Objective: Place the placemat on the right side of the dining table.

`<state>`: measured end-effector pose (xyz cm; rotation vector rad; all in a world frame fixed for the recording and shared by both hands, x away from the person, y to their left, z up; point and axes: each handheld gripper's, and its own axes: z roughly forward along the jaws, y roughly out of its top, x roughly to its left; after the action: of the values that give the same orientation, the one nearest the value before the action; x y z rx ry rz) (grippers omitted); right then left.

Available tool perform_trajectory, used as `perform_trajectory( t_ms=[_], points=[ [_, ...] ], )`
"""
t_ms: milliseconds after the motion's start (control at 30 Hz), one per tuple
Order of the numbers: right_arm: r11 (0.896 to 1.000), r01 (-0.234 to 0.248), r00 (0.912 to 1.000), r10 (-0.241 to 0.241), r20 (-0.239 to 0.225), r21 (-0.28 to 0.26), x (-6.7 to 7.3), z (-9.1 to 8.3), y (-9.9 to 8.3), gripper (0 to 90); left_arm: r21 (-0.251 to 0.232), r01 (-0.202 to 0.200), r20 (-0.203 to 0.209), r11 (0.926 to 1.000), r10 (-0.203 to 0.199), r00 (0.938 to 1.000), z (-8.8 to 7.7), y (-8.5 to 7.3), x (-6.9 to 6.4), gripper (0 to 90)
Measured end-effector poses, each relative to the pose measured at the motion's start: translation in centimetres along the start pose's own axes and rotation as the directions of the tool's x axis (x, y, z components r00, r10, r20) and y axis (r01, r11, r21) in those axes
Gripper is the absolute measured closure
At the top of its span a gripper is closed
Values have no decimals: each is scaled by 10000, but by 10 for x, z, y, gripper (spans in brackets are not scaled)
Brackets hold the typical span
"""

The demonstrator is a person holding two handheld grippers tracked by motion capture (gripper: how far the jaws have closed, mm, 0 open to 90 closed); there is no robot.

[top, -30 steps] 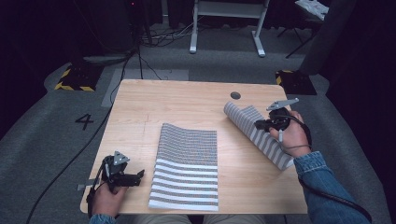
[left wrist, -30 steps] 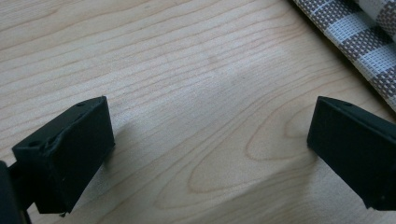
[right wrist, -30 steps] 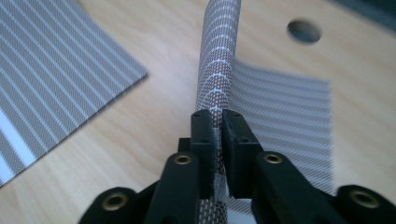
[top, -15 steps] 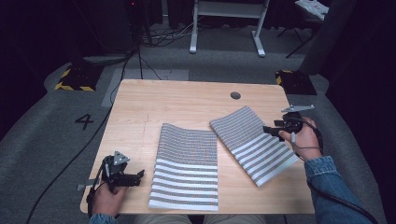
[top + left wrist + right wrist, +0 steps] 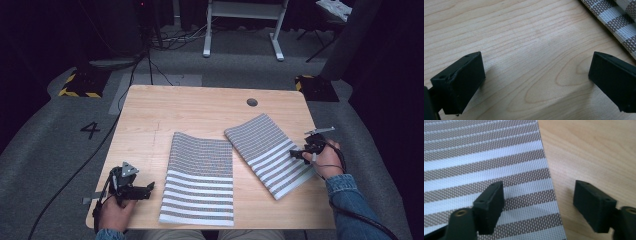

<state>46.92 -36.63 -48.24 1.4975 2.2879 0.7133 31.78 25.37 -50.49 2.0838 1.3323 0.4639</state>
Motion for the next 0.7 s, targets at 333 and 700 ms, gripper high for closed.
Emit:
perform_trajectory(
  t_ms=[333, 700],
  points=[
    [9999, 132, 9998, -131, -148, 75, 9, -4, 1, 423, 3, -3, -14, 10000, 3, 10000, 0, 0, 0, 6],
    [9974, 598, 9981, -602, 95, 411, 12, -6, 9, 629, 9, -11, 2, 10000, 11, 10000, 0, 0, 0, 7]
  ],
)
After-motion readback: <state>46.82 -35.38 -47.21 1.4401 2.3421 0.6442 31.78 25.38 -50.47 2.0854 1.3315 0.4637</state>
